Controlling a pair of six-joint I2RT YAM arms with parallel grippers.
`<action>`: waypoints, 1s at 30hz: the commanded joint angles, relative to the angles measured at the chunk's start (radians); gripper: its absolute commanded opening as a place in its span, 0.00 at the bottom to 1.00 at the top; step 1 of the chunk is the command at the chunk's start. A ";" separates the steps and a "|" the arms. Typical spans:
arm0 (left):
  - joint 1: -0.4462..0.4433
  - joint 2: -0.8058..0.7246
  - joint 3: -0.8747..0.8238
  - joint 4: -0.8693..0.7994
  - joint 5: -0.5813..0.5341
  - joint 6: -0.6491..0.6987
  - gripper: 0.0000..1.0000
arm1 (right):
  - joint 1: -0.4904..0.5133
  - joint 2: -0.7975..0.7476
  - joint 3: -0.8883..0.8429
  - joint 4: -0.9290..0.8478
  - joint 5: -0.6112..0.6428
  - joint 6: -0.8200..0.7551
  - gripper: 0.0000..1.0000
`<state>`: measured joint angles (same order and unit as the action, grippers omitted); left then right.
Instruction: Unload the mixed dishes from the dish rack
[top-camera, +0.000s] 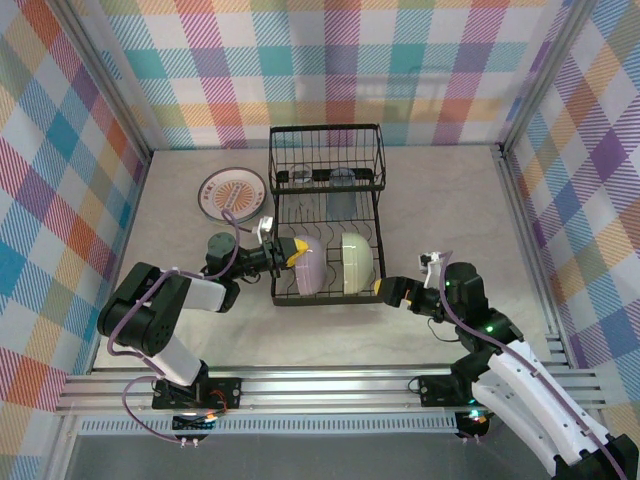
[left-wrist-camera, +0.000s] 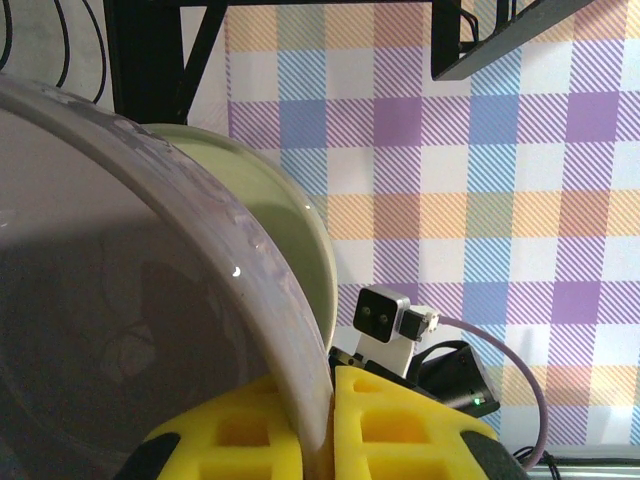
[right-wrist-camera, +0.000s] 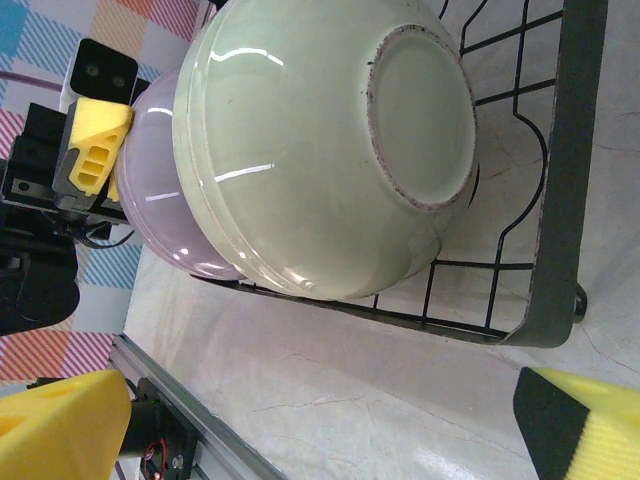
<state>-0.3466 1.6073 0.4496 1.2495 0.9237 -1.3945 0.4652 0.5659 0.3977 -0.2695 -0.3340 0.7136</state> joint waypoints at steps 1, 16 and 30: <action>-0.033 -0.007 0.052 0.100 0.033 0.017 0.00 | 0.004 -0.013 -0.016 0.024 0.000 -0.028 0.99; -0.066 -0.046 0.089 0.094 0.045 0.042 0.00 | 0.004 -0.023 -0.028 0.012 0.007 -0.041 0.99; -0.074 0.077 0.132 0.095 0.000 -0.042 0.00 | 0.004 0.020 0.006 -0.045 0.088 -0.088 0.99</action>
<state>-0.3996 1.6775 0.5346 1.2304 0.9337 -1.4036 0.4652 0.5850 0.3794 -0.2958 -0.2794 0.6605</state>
